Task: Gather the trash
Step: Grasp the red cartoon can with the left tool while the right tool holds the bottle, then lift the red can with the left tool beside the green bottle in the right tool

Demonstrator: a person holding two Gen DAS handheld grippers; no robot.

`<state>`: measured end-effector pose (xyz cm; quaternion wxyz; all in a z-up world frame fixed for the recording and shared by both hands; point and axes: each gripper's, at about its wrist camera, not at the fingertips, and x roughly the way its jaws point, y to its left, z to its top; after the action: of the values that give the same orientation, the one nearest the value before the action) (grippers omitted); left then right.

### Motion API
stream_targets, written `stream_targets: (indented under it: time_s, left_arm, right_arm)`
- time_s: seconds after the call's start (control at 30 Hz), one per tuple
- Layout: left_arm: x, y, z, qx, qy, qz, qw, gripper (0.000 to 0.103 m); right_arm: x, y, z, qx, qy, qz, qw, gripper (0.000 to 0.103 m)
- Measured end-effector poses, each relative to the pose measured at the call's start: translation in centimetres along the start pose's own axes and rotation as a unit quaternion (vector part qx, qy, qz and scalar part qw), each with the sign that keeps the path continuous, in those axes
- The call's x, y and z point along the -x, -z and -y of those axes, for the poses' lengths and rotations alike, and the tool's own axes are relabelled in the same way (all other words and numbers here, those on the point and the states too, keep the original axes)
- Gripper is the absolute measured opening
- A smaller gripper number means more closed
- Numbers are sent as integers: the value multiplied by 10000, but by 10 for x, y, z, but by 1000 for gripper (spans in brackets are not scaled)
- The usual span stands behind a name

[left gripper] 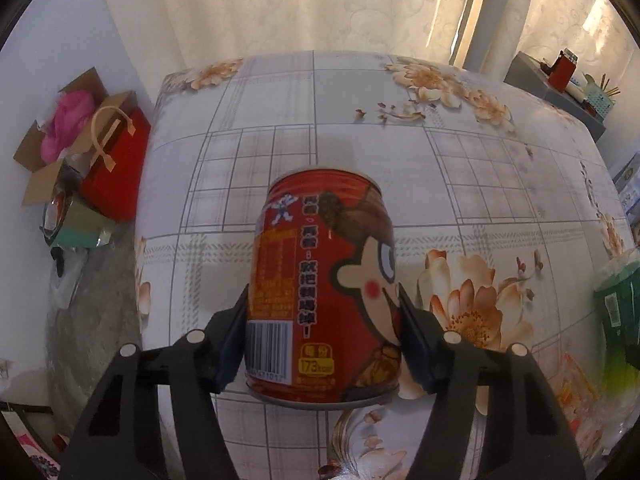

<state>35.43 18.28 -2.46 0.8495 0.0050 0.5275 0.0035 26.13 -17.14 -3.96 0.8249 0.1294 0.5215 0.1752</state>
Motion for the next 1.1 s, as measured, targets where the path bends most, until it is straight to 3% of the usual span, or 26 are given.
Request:
stream_targets:
  time_s: [0.27, 0.63, 1.1]
  left_arm:
    - [9, 6, 5, -36, 137, 101, 9998, 64]
    - [68, 26, 17, -67, 610, 683, 9958, 64]
    - [176, 61, 49, -405, 1283, 1720, 9759, 64]
  right_arm:
    - [11, -1, -2, 25, -44, 188, 9998, 54]
    - [54, -1, -17, 169, -160, 598, 9979, 52]
    - [113, 13, -27, 234, -261, 1123, 9931, 51]
